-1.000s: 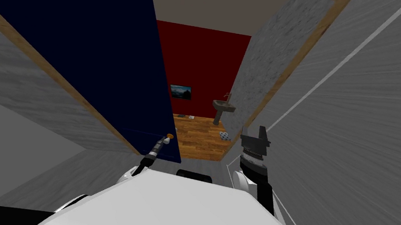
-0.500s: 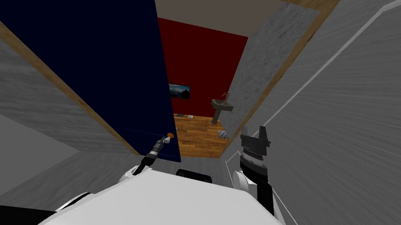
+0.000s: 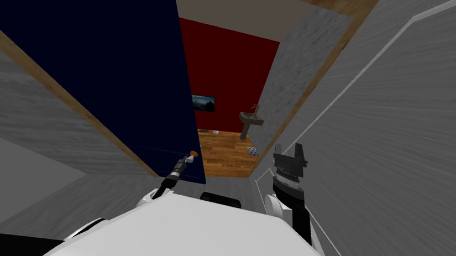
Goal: Pull the door open
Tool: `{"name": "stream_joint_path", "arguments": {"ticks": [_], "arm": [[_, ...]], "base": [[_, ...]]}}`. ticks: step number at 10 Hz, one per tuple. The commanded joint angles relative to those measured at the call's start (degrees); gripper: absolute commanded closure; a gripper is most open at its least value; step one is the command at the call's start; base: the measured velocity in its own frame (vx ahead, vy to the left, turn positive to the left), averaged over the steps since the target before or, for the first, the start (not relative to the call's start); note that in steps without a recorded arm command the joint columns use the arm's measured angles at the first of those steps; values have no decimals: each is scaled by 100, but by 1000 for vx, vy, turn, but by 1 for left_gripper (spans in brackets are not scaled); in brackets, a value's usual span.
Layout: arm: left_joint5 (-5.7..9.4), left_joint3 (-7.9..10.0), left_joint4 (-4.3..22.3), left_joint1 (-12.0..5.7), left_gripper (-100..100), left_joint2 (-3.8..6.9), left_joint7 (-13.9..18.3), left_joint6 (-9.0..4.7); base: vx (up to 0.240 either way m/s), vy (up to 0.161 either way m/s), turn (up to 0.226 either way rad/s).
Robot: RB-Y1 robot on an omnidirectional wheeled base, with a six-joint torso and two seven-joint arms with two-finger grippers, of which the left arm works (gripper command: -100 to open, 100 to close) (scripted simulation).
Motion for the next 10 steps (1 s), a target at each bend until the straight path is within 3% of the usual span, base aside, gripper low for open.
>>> {"name": "stream_joint_path", "arguments": {"ticks": [1,2,7,8,9,10], "arm": [[115,-153,-91,-49,100,-104,286,28],[115,-153,-91,-49,100,-104,384,28],[424,-288,-111,-100,100,-117,1096,113],[424,-288,-111,-100,100,-117,1103,113],[524,-331,-117,-117,100,-122,1339,140],[524,-331,-117,-117,100,-122,1342,140]], "base": [[-86,46,-108],[-61,33,-57],[-53,16,-60],[-42,30,-35],[-44,32,-72],[-45,10,-32]]}}
